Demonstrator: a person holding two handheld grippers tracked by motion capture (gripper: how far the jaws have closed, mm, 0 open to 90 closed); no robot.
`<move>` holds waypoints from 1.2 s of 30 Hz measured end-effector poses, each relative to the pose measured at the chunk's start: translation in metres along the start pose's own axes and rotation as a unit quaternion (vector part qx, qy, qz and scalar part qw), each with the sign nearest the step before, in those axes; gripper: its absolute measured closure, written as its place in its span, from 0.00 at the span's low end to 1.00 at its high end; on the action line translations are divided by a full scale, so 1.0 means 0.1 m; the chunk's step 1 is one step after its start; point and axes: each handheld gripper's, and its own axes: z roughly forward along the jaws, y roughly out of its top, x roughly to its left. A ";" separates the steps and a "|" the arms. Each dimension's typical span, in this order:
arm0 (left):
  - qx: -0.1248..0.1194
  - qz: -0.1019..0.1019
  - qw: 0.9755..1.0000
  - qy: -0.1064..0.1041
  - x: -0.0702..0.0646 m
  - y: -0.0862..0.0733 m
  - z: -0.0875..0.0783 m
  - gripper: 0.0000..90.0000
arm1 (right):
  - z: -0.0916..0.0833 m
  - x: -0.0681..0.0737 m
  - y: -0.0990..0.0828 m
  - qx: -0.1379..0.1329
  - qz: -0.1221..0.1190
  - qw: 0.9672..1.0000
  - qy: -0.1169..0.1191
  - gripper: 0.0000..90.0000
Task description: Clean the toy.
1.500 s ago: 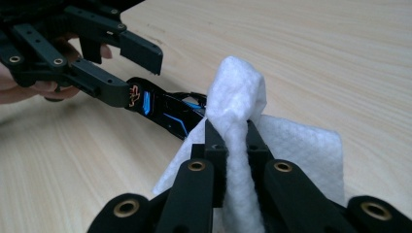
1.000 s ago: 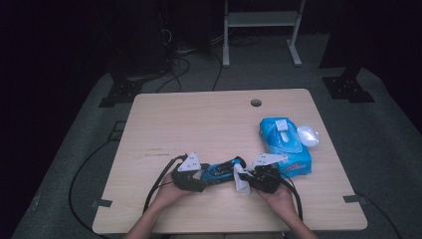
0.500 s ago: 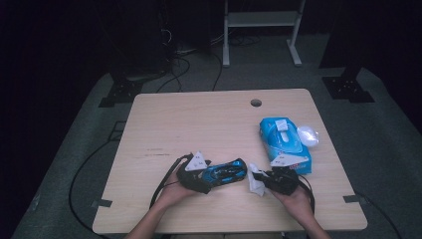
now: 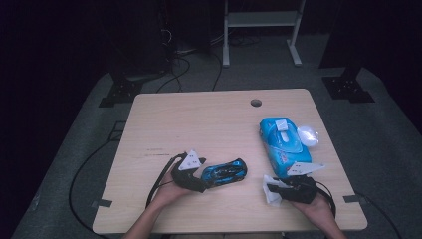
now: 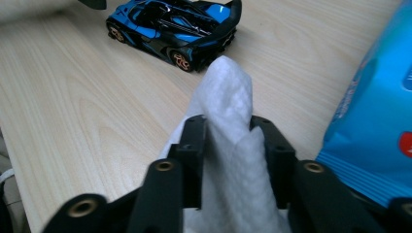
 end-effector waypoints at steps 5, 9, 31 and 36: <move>-0.001 0.001 1.000 0.003 0.01 -0.01 -0.04 0.22 | -0.07 -0.02 0.02 -0.018 -0.011 1.000 -0.006 0.55; -0.005 -0.005 1.000 0.006 0.03 -0.01 -0.07 0.21 | -0.12 -0.07 0.01 -0.024 -0.005 1.000 -0.008 0.50; 0.008 -0.009 1.000 0.022 0.08 -0.07 -0.31 0.20 | -0.45 -0.27 -0.22 -0.062 0.033 0.997 -0.032 0.48; 0.010 -0.007 1.000 0.028 0.09 -0.11 -0.41 0.20 | -0.48 -0.29 -0.25 -0.067 0.038 0.996 -0.035 0.47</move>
